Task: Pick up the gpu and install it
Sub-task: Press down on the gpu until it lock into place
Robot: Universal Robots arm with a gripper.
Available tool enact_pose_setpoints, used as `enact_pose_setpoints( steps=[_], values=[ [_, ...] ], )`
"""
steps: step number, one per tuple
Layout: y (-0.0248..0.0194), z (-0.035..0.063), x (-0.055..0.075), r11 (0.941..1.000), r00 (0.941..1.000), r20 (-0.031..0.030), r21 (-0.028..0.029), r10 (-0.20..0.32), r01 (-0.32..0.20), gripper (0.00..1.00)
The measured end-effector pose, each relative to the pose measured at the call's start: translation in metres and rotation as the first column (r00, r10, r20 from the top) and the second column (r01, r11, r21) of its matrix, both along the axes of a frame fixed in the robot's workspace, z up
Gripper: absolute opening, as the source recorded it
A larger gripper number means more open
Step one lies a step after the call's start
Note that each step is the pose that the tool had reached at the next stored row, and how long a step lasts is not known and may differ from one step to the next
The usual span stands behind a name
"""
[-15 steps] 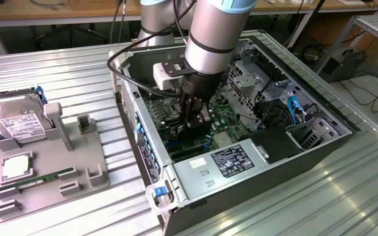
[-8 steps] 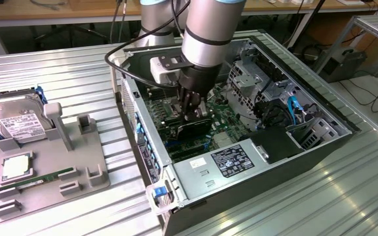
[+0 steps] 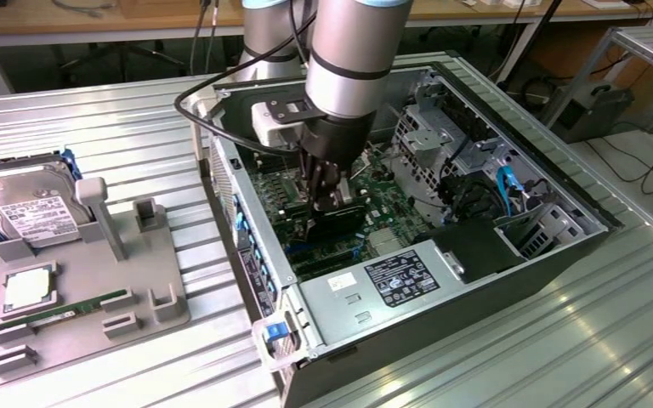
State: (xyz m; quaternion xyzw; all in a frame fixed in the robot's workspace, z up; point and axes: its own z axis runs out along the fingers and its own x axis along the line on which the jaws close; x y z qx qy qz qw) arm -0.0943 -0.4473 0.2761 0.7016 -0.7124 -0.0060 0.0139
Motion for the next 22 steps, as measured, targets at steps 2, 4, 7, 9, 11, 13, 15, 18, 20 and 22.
enact_pose_setpoints(
  steps=[2, 4, 7, 9, 11, 13, 15, 18, 20, 22],
  values=[
    [0.0, -0.0013, -0.0004, 1.0, 1.0, 0.0, -0.0022, 0.0, 0.0, 0.11],
    [-0.0001, -0.0017, -0.0008, 1.0, 1.0, -0.0002, -0.0037, 0.001, -0.001, 0.11],
    [0.0, -0.0023, -0.0013, 1.0, 1.0, 0.0, -0.0039, 0.001, -0.001, 0.11],
    [-0.0001, -0.0025, -0.0016, 1.0, 1.0, -0.0001, -0.004, 0.002, -0.002, 0.11],
    [-0.0003, -0.0028, -0.0019, 1.0, 1.0, -0.0001, -0.0041, 0.002, -0.002, 0.11],
    [-0.0005, -0.0034, -0.0023, 1.0, 1.0, -0.0001, -0.0041, 0.003, -0.003, 0.11],
    [-0.0008, -0.0041, -0.0025, 1.0, 1.0, 0.0, -0.0042, 0.003, -0.003, 0.11],
    [-0.0014, -0.0047, -0.003, 1.0, 1.0, 0.0, -0.0041, 0.004, -0.004, 0.11],
    [-0.0016, -0.0049, -0.0039, 1.0, 1.0, -0.0001, -0.0043, 0.004, -0.004, 0.11],
    [-0.0023, -0.0051, -0.0049, 1.0, 1.0, -0.0002, -0.0047, 0.005, -0.005, 0.11]
  ],
)
